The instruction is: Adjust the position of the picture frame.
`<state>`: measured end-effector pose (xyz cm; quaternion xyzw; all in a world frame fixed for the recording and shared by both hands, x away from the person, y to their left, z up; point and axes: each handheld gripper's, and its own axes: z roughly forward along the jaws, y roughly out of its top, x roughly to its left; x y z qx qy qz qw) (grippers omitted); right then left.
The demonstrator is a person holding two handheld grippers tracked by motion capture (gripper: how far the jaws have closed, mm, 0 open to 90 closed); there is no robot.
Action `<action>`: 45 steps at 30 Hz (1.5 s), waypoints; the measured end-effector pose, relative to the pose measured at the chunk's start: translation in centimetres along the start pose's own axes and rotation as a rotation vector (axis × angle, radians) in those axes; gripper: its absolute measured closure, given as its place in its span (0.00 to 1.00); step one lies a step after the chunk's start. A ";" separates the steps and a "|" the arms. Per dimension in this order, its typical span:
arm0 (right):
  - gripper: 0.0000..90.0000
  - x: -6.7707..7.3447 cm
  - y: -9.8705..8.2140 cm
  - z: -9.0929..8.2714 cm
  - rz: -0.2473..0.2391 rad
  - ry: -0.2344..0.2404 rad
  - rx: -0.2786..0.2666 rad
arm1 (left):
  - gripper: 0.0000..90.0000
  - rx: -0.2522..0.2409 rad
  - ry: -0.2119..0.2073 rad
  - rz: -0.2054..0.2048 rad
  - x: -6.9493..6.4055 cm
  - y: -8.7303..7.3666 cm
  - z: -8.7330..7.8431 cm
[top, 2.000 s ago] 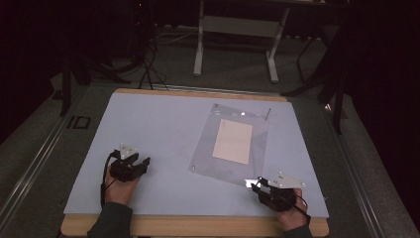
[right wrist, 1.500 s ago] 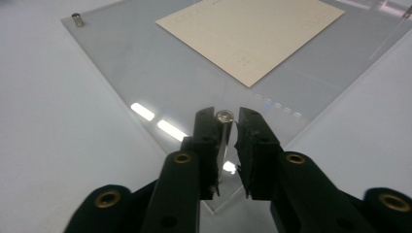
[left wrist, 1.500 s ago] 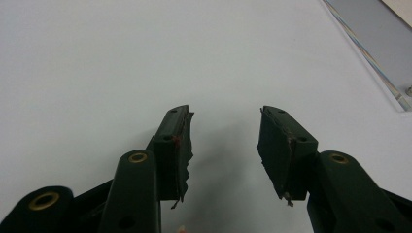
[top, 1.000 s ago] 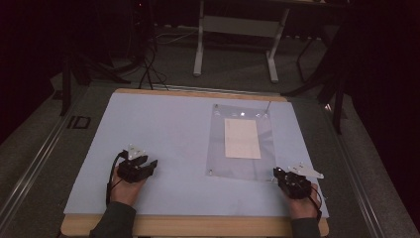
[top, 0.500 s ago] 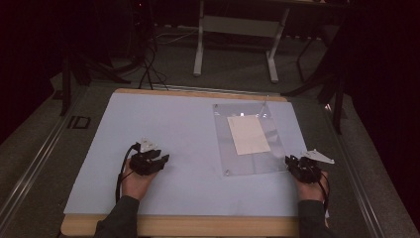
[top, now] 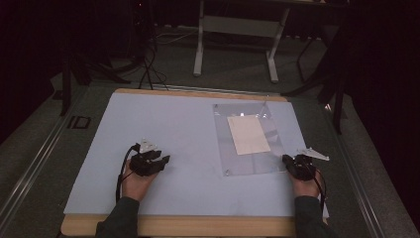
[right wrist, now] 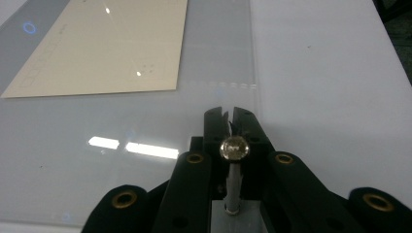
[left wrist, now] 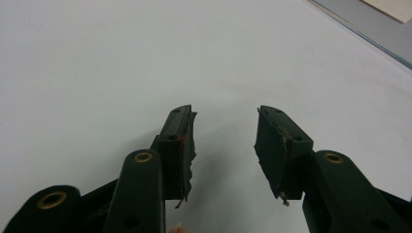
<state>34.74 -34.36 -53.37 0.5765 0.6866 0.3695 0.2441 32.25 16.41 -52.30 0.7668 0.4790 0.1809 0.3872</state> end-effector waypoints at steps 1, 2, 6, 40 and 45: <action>0.95 0.0 0.0 0.0 0.000 0.000 0.000 | 0.64 0.000 0.000 0.000 0.0 0.0 0.0; 0.94 0.1 0.0 0.0 -0.008 -0.014 -0.004 | 0.64 0.002 -0.001 0.006 -0.1 0.0 0.0; 0.70 0.2 0.1 0.2 -0.006 -0.084 -0.019 | 0.64 0.005 -0.001 0.008 -0.1 -0.1 0.0; 0.87 -0.2 0.7 0.9 -0.017 -0.072 0.014 | 0.62 0.019 -0.012 0.008 -0.3 -0.3 0.3; 0.92 -0.1 0.6 0.8 -0.060 -0.052 0.008 | 0.62 0.022 -0.011 0.008 -0.4 -0.3 0.4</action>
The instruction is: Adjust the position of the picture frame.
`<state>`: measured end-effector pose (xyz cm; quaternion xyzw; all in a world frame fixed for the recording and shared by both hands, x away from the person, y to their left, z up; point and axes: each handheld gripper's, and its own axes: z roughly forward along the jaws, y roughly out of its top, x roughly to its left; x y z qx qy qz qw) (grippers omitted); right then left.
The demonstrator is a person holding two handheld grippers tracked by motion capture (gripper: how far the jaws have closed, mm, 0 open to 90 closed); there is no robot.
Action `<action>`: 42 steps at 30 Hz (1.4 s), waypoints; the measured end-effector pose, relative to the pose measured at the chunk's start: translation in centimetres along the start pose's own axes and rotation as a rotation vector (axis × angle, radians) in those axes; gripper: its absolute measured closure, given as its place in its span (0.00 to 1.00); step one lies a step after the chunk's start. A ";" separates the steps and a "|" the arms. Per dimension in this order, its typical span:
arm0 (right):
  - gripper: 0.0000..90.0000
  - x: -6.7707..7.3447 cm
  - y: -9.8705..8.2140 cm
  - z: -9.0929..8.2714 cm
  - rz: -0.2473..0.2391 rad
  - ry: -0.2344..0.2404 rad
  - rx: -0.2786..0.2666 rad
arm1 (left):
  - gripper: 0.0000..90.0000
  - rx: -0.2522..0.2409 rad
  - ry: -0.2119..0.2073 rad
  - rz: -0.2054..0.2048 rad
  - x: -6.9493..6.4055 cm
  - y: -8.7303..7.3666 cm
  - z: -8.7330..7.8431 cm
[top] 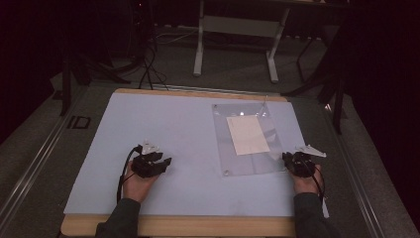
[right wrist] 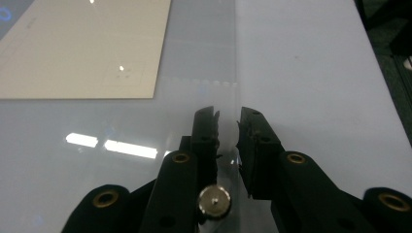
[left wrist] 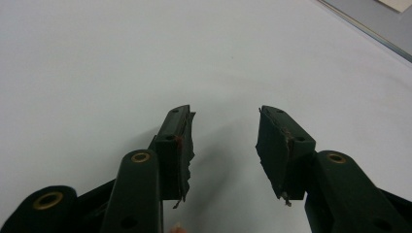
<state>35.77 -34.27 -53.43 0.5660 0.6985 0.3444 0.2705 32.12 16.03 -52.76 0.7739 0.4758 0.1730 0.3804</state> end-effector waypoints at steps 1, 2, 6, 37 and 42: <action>1.00 -0.2 0.0 0.0 0.034 0.186 -0.002 | 0.62 0.001 0.000 0.002 0.0 0.0 0.0; 1.00 0.1 -0.1 0.3 0.056 0.300 0.018 | 0.62 0.001 -0.001 0.001 0.0 0.0 0.0; 1.00 2.0 0.8 -0.5 -0.089 0.137 0.010 | 0.62 0.003 0.006 0.004 0.1 -0.1 -0.3; 1.00 2.5 0.2 0.5 -0.009 0.265 -0.003 | 0.61 0.014 -0.006 -0.010 0.2 -0.4 -0.2; 0.94 3.3 0.0 0.3 -0.053 0.187 0.002 | 0.61 0.010 -0.007 -0.004 0.1 -0.4 -0.4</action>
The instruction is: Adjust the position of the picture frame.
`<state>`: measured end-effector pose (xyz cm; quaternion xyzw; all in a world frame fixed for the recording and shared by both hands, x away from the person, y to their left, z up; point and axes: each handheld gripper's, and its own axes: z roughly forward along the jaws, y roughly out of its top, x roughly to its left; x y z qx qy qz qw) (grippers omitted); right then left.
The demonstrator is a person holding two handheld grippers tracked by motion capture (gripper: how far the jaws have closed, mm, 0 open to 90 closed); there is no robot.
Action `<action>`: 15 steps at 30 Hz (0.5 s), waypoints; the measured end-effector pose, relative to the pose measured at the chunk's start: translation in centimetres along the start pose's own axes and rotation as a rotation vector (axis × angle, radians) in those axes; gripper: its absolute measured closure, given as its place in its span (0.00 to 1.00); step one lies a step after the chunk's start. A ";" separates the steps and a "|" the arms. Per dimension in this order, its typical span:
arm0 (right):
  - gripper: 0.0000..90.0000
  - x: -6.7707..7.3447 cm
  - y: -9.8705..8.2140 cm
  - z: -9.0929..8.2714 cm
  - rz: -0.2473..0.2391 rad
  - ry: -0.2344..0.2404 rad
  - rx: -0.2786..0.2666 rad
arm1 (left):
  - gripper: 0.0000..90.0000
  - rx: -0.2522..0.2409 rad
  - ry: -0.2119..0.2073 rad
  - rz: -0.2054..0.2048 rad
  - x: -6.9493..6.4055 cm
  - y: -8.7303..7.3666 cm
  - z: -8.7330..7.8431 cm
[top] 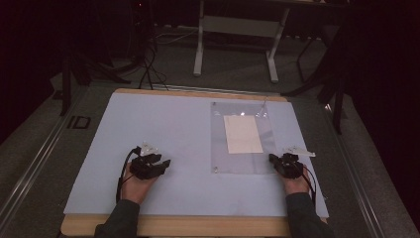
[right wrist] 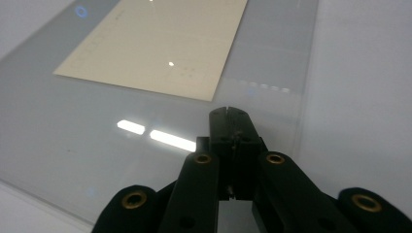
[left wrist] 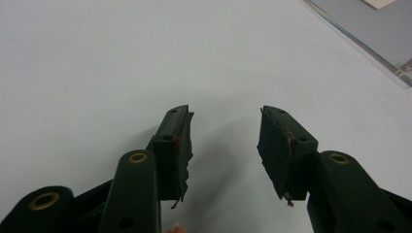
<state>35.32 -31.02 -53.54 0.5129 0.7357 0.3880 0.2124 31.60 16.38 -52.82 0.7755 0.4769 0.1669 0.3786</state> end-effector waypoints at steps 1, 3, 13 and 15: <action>0.87 0.1 -0.1 -0.1 -0.007 -0.001 0.002 | 0.61 -0.002 -0.004 0.001 -0.1 0.0 -0.1; 0.79 0.4 -0.2 -0.6 -0.022 -0.025 0.018 | 0.61 -0.004 -0.016 0.001 -0.3 0.1 -0.1; 0.95 0.7 -1.1 -2.9 -0.087 -0.053 0.055 | 0.61 0.008 -0.047 0.050 -1.8 0.7 0.6; 0.95 0.9 -1.4 -3.3 -0.128 -0.015 0.063 | 0.61 0.009 -0.052 0.054 -1.8 0.7 0.7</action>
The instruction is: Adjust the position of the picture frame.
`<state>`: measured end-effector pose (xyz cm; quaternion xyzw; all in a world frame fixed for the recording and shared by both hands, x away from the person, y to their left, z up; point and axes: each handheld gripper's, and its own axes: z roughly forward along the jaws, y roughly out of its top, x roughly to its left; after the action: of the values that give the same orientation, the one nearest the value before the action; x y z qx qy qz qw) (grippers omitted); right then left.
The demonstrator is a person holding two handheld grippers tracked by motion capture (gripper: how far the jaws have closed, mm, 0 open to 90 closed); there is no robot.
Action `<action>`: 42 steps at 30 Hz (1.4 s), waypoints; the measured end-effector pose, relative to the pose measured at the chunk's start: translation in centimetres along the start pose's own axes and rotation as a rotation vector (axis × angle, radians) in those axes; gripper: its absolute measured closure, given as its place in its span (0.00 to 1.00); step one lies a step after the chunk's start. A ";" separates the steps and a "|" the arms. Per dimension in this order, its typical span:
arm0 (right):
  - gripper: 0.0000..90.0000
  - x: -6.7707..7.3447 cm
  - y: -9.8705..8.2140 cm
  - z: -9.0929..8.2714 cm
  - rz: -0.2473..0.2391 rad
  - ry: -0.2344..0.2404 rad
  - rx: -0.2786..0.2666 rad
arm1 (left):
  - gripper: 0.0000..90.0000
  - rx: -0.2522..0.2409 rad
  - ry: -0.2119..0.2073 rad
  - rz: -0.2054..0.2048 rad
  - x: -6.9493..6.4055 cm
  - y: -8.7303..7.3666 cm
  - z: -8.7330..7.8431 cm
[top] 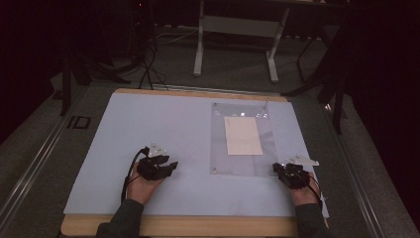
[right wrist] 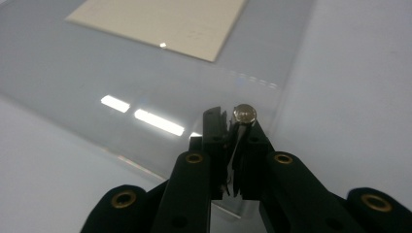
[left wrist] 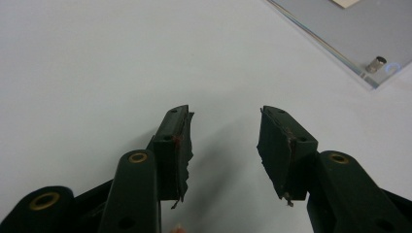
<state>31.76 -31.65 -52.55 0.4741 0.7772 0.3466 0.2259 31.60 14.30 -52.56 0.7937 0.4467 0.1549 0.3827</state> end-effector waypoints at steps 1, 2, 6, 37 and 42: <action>0.95 0.0 0.0 0.0 0.000 0.000 0.000 | 0.61 0.000 0.000 0.000 0.0 0.0 0.0; 0.95 0.3 -0.5 -0.7 -0.050 0.048 0.010 | 0.61 0.004 -0.002 0.001 0.0 0.1 0.2; 0.95 0.3 -1.8 -2.5 -0.096 0.094 0.032 | 0.62 0.005 -0.008 0.010 0.0 0.7 0.5; 0.94 -5.1 -3.2 -3.0 0.180 -0.153 -0.050 | 0.77 -0.003 -0.016 0.030 -0.5 14.4 18.0; 0.93 -5.2 -3.4 -3.0 0.204 -0.140 -0.065 | 0.77 -0.011 0.013 0.020 -0.7 16.7 20.0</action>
<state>30.11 -38.31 -53.02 0.5661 0.6957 0.3587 0.2586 52.79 -0.84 -53.22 0.7949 0.4404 0.1664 0.3827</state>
